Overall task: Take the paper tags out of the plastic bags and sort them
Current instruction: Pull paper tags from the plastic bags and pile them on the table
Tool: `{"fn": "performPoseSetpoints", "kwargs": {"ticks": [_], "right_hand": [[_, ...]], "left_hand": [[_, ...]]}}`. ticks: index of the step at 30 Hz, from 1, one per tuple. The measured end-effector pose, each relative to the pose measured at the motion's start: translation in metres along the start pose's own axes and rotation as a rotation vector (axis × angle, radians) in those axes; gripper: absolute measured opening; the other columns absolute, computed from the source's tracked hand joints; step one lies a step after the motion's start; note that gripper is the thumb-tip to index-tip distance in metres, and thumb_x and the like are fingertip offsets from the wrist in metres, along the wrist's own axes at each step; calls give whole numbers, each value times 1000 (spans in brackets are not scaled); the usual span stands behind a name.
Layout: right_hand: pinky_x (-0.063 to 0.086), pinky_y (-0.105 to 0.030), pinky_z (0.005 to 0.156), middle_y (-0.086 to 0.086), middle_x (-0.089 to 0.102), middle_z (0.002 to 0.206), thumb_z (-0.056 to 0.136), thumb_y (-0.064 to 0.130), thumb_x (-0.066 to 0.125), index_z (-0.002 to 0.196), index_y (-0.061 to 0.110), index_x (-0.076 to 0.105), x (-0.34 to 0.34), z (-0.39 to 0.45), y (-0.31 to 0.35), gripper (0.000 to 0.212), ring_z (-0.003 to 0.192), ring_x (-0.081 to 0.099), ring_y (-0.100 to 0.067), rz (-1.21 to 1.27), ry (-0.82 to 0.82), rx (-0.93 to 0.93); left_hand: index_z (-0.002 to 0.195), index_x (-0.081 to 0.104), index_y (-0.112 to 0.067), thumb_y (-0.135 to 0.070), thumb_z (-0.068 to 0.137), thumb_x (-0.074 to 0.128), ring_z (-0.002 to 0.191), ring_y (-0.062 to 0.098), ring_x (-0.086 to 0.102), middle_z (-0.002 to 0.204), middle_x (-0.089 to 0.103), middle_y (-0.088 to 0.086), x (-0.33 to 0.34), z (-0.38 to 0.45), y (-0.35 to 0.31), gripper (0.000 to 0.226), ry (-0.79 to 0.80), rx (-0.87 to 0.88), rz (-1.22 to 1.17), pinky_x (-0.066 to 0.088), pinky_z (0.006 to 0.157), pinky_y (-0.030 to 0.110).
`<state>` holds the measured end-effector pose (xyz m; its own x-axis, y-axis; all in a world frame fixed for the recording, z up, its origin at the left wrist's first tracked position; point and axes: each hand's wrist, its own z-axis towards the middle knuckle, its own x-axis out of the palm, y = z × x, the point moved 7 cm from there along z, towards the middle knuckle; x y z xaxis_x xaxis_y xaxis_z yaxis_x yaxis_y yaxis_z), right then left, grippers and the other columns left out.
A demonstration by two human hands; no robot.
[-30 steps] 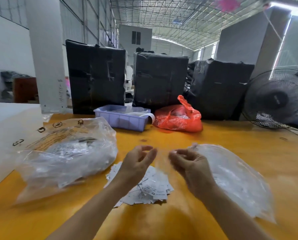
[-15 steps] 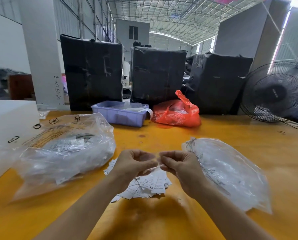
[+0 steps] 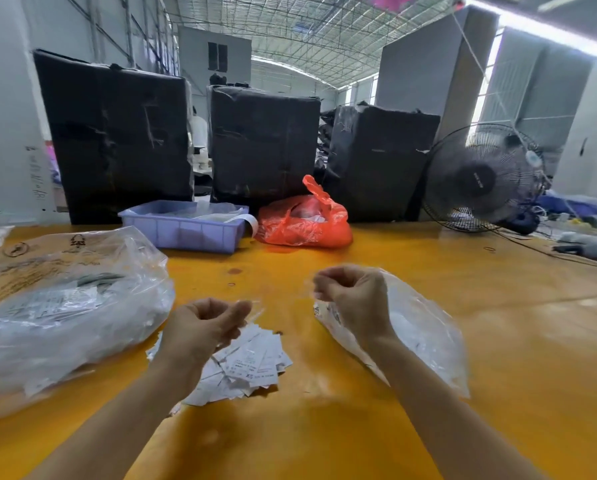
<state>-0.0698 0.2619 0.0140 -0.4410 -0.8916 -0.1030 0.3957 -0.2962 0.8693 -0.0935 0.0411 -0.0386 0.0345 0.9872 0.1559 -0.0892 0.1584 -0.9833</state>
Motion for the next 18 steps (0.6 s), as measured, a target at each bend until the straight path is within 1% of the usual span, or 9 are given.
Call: {"fn": "performPoseSetpoints", "kwargs": {"ticks": [2,4,6,8,10,12,15,17,18], "right_hand": [[56,-33,65,-6,70,68,80,2,69,75,6,73,-37,15,0,7,65,68,-22,-319,-158,-135],[54,-35,72,-11,71,75,80,-1,65,77,1,72,-57,25,-14,8,74,68,-27,-570,-178,-114],[49,-30,74,-15,72,85,78,-3,60,83,-3,72,-59,30,-41,12,86,66,-29,-743,-55,-2],[45,-28,81,-14,69,105,82,2,60,106,-1,67,-50,28,-63,26,102,61,-28,-900,114,88],[44,-31,88,-12,63,120,86,9,58,126,5,56,-47,28,-66,40,113,56,-28,-1008,151,90],[48,-35,82,-15,65,113,87,8,54,122,6,57,-49,27,-43,36,105,60,-32,-1089,15,-7],[51,-41,66,-24,67,83,77,-3,58,102,-1,67,-46,18,-2,27,80,62,-41,-1194,-251,-230],[52,-45,65,-27,66,79,69,-11,62,99,-7,67,-38,4,19,30,76,62,-42,-1122,-364,-422],[52,-45,67,-26,67,83,69,-13,64,100,-7,67,-29,-4,26,31,77,63,-41,-1036,-354,-510]], "left_hand": [[81,64,-1,-17,61,76,50,9,62,58,69,3,-4,3,6,28,-27,-26,-8,51,49,19],[84,63,-1,-6,64,77,53,13,66,63,70,7,-7,5,12,25,-40,-58,-47,51,47,17],[86,61,-2,0,62,78,54,15,67,66,70,8,-9,6,15,29,-48,-77,-78,51,46,17],[88,61,-5,0,62,79,60,15,67,72,72,8,-10,7,15,32,-52,-74,-57,51,51,20],[90,61,-8,-2,64,81,69,16,66,79,72,7,-12,6,14,33,-60,-65,-15,49,58,23],[89,60,-10,-2,64,81,74,16,65,81,72,6,-13,5,13,34,-71,-66,-7,47,60,23],[90,59,-10,0,61,81,71,16,65,83,70,7,-15,3,13,38,-86,-82,-27,46,58,24],[90,58,-9,1,61,81,70,16,64,84,69,9,-16,3,13,38,-87,-93,-44,46,58,24],[91,58,-9,2,62,81,70,16,63,85,69,9,-15,3,13,38,-84,-97,-49,46,58,24]]}}
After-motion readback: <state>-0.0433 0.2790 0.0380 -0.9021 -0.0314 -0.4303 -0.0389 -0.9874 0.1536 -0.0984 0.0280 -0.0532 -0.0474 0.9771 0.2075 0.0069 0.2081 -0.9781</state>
